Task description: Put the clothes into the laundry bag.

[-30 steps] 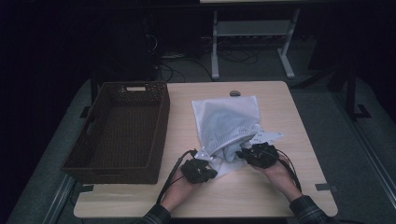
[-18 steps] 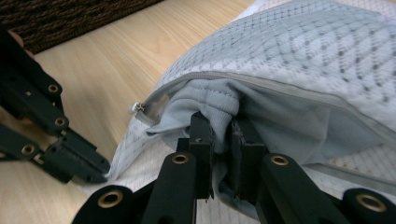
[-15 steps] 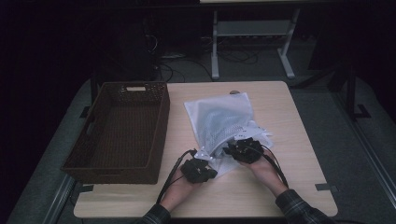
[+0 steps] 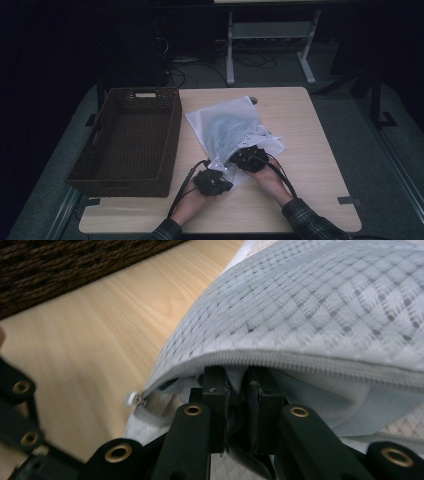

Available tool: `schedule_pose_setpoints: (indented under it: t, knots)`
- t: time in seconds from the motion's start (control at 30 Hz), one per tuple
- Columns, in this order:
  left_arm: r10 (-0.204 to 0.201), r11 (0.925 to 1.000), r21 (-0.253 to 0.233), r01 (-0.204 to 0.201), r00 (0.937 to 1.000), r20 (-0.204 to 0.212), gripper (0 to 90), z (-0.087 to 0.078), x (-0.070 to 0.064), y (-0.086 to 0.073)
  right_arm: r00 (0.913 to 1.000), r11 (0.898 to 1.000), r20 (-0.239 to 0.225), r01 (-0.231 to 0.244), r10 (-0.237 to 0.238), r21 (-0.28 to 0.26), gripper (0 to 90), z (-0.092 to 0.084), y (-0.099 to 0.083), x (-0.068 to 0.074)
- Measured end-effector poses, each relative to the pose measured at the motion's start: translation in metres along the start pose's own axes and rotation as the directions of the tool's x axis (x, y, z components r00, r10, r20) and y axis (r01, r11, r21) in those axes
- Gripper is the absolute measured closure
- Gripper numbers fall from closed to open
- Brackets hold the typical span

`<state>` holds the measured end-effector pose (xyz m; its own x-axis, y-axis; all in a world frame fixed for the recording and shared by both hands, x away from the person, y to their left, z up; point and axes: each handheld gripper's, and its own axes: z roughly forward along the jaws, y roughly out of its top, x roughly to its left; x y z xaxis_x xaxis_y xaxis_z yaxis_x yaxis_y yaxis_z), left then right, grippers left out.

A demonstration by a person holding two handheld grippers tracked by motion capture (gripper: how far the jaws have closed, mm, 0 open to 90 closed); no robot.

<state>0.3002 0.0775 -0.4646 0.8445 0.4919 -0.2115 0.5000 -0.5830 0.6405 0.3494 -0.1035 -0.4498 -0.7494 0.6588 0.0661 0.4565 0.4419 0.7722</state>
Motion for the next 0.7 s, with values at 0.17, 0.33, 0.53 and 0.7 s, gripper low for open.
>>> schedule_pose_setpoints:
  t: [0.17,0.33,0.53,0.7]
  knots:
    - [0.001,1.0000,0.001,-0.001,1.0000,-0.002,88.9,0.000,0.000,0.000,0.9999,1.000,0.016,-0.005,0.005,-0.015,80.9,0.009,0.003,0.000]
    - [-0.001,1.0000,0.000,0.001,1.0000,0.001,89.1,0.000,0.000,0.000,0.9995,1.000,0.030,-0.003,0.003,-0.027,81.0,0.017,0.004,0.000]
    - [0.001,1.0000,0.004,-0.001,1.0000,0.003,89.2,0.000,0.000,0.000,0.9987,0.999,0.050,0.004,-0.002,-0.041,81.0,0.024,0.007,-0.003]
    - [0.000,1.0000,0.003,0.000,1.0000,0.004,89.2,0.000,0.000,0.000,0.9981,0.998,0.062,-0.004,0.007,-0.057,80.9,0.030,0.009,-0.007]
